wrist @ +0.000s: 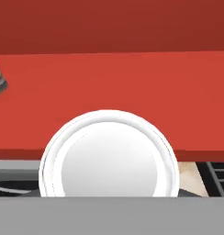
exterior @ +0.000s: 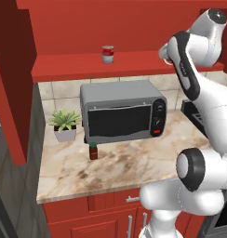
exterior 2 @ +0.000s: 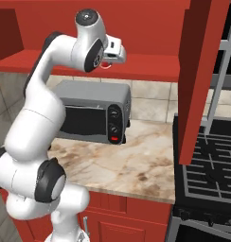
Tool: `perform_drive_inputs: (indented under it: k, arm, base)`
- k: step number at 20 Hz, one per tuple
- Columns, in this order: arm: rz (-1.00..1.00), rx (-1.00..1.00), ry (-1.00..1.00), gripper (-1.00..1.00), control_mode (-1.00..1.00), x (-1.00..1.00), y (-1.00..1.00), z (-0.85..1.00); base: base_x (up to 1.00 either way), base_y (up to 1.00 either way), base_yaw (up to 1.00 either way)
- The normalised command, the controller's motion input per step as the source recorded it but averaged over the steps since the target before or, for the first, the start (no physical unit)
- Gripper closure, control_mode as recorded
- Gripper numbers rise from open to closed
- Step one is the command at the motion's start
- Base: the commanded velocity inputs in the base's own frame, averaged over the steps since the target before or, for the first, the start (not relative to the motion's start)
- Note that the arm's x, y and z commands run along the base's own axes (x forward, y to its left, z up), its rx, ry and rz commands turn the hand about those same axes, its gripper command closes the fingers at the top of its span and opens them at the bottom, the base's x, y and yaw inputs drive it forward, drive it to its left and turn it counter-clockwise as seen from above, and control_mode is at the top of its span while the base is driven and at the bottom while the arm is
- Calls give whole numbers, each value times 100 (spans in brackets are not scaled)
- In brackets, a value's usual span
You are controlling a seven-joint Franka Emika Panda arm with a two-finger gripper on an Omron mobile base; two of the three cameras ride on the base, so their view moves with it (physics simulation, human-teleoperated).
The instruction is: Restock the canned food cabinet by taking the new fresh canned food from the counter and placing it in the cabinet. Then, take the old canned food from the cabinet and place it on the counter.
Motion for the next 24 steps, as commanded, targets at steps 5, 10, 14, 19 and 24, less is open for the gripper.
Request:
perform_drive_inputs:
  k: [5, 10, 14, 19, 24]
  arm:
    - [-5, 0, 8, 100, -100, 89, 0, -27]
    - [-4, 0, 3, 100, -100, 84, 0, -10]
    - [-1, -2, 0, -100, -100, 62, 0, -25]
    - [0, -1, 0, -100, -100, 32, 0, -11]
    - [0, 0, 0, -100, -100, 6, 0, 0]
  base:
    - [0, 0, 0]
    - [0, 0, 0]
    - [0, 0, 0]
    - [0, 0, 0]
    - [0, 0, 0]
